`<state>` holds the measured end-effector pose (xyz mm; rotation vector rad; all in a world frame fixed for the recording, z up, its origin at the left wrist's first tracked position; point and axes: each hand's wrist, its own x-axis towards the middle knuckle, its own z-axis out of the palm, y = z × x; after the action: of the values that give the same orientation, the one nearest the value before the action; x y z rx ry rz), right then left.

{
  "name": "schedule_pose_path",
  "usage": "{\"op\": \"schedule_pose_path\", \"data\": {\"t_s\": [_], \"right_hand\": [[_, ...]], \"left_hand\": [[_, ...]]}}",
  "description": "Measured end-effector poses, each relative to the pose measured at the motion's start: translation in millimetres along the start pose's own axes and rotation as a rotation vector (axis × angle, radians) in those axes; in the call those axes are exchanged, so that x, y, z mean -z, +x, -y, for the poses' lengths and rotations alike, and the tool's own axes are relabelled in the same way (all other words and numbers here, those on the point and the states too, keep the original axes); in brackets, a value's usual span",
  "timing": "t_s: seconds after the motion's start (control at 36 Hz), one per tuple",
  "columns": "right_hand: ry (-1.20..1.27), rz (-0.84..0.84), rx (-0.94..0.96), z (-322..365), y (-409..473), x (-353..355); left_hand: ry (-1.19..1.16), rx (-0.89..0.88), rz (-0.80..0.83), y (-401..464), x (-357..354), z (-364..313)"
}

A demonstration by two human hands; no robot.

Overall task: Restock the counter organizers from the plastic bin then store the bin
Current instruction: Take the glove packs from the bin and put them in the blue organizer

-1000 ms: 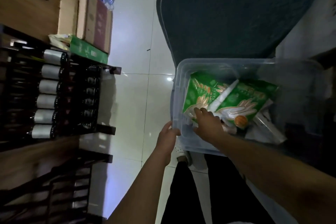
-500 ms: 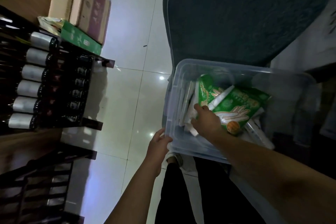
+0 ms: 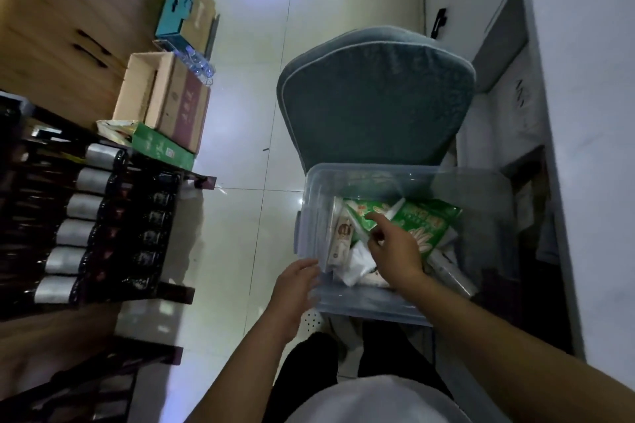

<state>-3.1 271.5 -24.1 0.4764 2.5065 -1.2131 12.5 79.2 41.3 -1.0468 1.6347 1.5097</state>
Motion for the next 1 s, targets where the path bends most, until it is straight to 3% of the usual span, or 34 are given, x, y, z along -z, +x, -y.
{"op": "schedule_pose_path", "data": {"t_s": [0.19,0.33,0.53,0.61,0.67,0.78,0.89,1.0], "right_hand": [[0.017,0.037,0.291,16,-67,32],[-0.060,0.029,0.466,16,-104,48],[-0.081,0.092,0.505,19,-117,60],[0.063,0.098,0.401,14,-121,59],[0.200,-0.013,0.278,6,-120,54],[0.625,-0.161,-0.158,-1,-104,48],[0.995,0.031,-0.455,5,-85,51],[1.143,0.181,-0.464,21,-72,46]], "left_hand": [[-0.176,0.244,0.313,5,-38,-13],[-0.108,0.272,0.325,8,-46,-13],[0.089,0.211,0.368,-2,-51,-9],[0.116,0.097,0.374,-2,-47,-16],[0.082,0.019,0.364,-1,-40,-22],[0.072,-0.088,0.432,-1,-13,-37],[0.086,-0.120,0.618,-6,15,-51],[0.119,-0.121,0.742,-7,35,-69]]}}
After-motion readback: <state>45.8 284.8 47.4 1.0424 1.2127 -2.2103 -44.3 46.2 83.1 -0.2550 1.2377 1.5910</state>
